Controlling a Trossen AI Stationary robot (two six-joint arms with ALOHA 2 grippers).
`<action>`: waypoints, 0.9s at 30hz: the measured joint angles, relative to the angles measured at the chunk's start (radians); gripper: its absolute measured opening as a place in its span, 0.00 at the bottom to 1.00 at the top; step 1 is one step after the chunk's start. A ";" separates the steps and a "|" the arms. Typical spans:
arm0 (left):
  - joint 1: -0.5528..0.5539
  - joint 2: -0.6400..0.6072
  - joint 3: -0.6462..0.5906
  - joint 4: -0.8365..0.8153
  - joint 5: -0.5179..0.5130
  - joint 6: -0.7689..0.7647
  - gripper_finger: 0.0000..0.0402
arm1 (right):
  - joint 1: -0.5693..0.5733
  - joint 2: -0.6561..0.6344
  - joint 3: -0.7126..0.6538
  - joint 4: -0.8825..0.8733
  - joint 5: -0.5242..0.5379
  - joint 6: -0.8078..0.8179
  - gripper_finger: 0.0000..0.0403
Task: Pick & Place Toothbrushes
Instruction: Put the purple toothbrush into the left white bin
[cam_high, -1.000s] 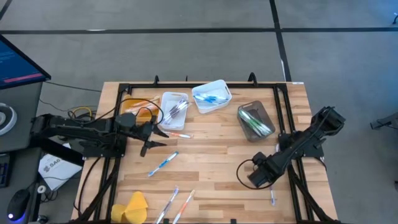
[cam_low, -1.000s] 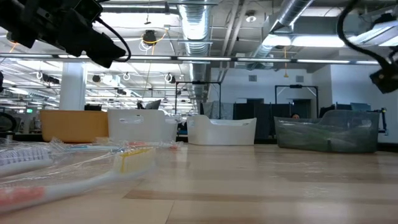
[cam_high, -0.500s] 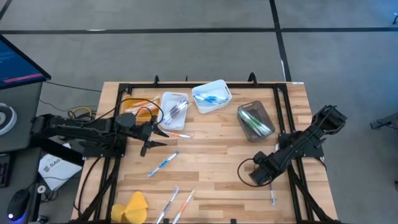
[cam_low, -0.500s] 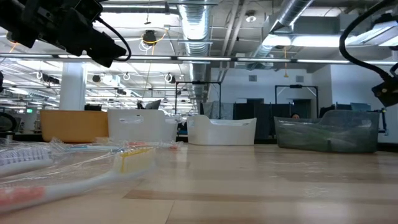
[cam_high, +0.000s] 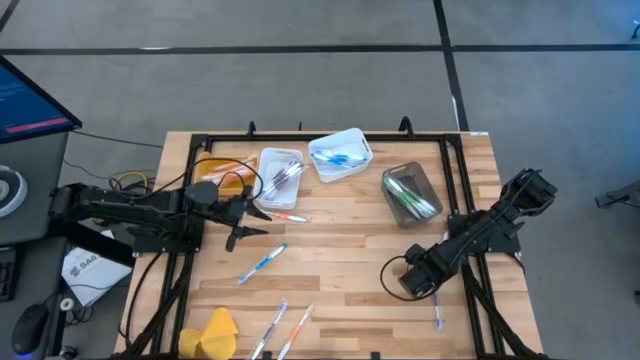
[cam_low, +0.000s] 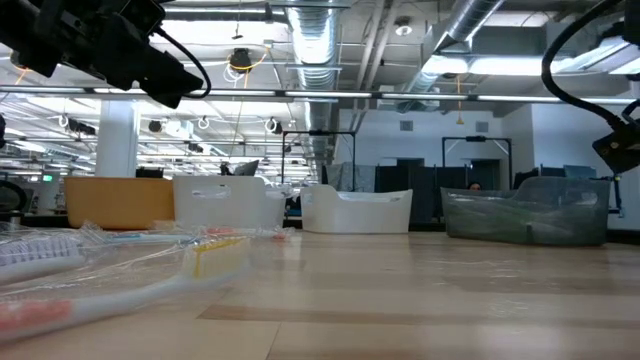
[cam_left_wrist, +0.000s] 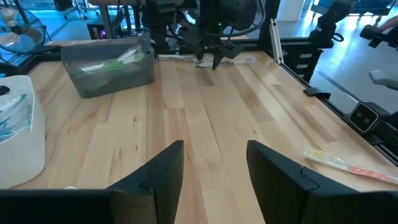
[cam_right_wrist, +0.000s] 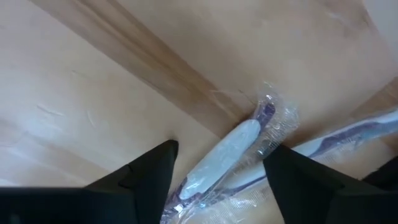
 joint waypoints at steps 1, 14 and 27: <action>0.000 0.000 0.000 0.000 0.000 0.000 0.42 | -0.006 0.000 0.000 0.003 -0.001 -0.012 0.58; 0.000 0.000 0.000 -0.001 0.000 0.000 0.42 | -0.084 0.003 -0.001 0.063 0.004 -0.168 0.04; 0.000 0.000 0.000 0.001 -0.001 0.009 0.42 | -0.108 0.010 0.054 0.165 0.245 -0.363 0.03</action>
